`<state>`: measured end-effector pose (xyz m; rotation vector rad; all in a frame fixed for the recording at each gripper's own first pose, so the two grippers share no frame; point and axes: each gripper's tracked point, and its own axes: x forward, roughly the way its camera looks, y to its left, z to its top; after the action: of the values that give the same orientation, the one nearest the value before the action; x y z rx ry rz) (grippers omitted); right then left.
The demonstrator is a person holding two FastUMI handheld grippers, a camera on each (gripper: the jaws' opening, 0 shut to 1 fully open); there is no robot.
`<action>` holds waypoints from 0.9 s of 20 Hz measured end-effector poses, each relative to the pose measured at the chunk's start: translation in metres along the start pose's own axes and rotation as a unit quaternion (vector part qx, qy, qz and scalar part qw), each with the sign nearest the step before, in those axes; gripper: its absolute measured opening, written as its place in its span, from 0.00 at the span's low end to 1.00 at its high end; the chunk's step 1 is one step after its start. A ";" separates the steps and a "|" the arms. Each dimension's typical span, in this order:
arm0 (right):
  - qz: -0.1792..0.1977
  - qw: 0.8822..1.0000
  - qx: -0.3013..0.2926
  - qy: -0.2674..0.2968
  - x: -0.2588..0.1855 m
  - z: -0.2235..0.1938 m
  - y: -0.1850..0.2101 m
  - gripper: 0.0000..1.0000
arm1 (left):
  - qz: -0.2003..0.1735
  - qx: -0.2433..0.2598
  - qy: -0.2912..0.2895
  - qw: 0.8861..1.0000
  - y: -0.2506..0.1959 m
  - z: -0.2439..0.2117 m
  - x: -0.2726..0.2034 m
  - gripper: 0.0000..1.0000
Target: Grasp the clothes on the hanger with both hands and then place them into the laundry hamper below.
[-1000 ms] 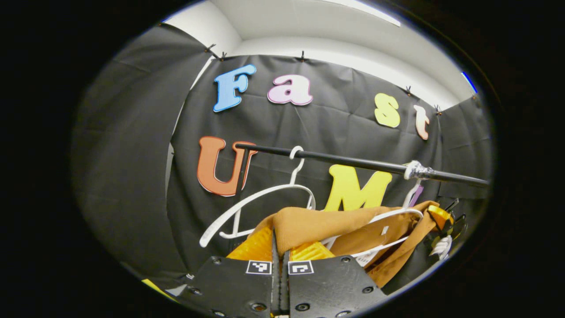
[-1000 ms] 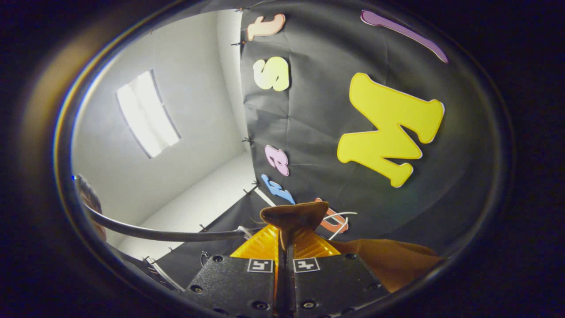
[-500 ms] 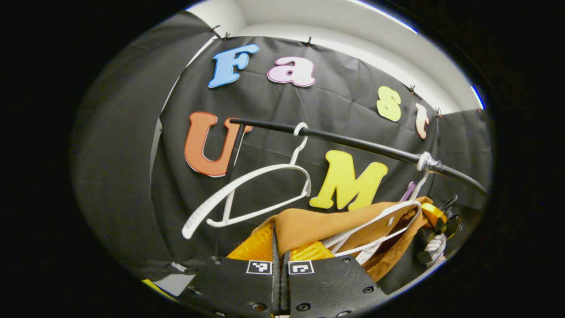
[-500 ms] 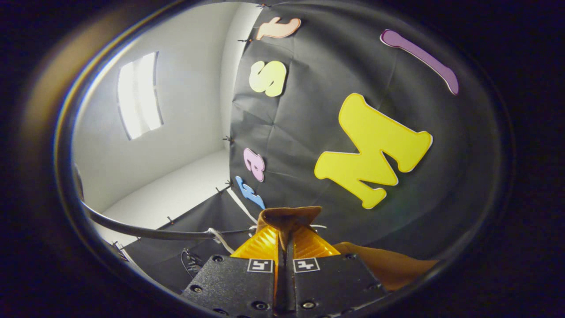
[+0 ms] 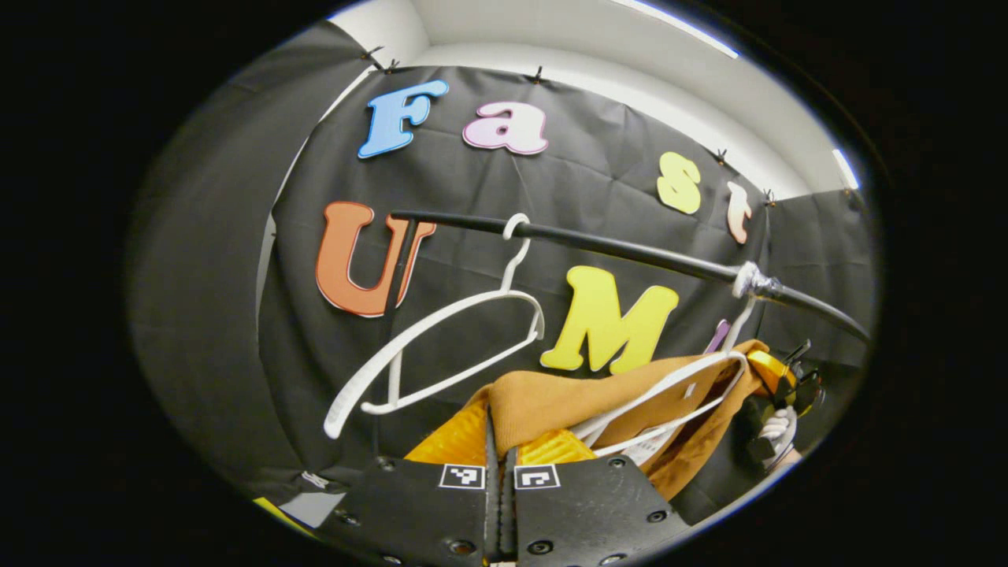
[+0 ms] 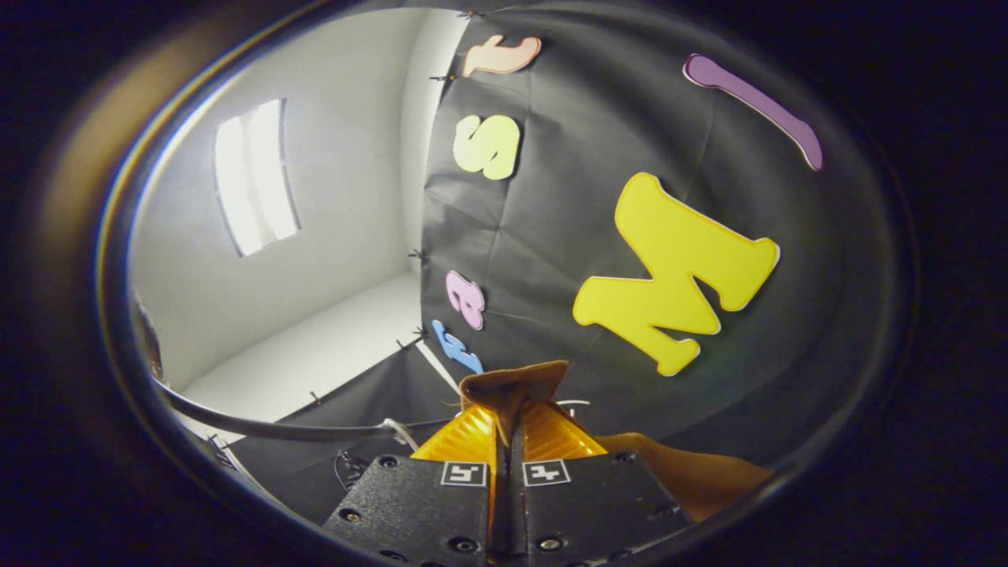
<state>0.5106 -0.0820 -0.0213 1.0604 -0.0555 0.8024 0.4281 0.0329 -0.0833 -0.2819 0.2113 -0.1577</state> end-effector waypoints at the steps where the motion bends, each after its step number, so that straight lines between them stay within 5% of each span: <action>1: 0.009 1.000 0.002 -0.001 0.001 0.003 0.005 0.03 | -0.001 0.006 -0.003 1.000 -0.001 0.004 -0.003 0.05; 4: 0.073 0.996 0.043 0.002 0.000 0.012 0.038 0.03 | -0.001 0.024 -0.022 0.999 -0.009 0.021 -0.005 0.05; 8: 0.078 0.997 0.023 -0.004 0.003 0.026 0.052 0.03 | 0.000 0.035 -0.041 0.999 -0.019 0.043 -0.009 0.05; 10: -0.016 0.998 -0.061 -0.003 0.003 0.027 0.024 0.03 | 0.004 0.038 -0.057 0.998 -0.018 0.054 -0.008 0.00; 12: -0.068 0.988 -0.139 0.010 -0.005 0.023 0.020 0.03 | 0.016 0.055 -0.056 0.997 -0.017 0.057 -0.008 0.05; 14: -0.149 0.960 -0.238 0.010 -0.008 0.032 0.002 0.04 | 0.017 0.074 -0.043 0.996 -0.019 0.051 -0.005 0.05; 16: -0.227 0.915 -0.331 0.047 -0.014 0.027 -0.025 0.04 | 0.021 0.080 -0.028 0.996 -0.021 0.043 -0.001 0.05; 18: -0.257 0.898 -0.351 0.066 -0.015 0.022 -0.035 0.04 | 0.027 0.080 -0.017 0.996 -0.017 0.034 0.004 0.05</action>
<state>0.5287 -0.1165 -0.0423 0.2985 0.0496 0.3130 0.4373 0.0245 -0.0472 -0.1191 0.1720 -0.1150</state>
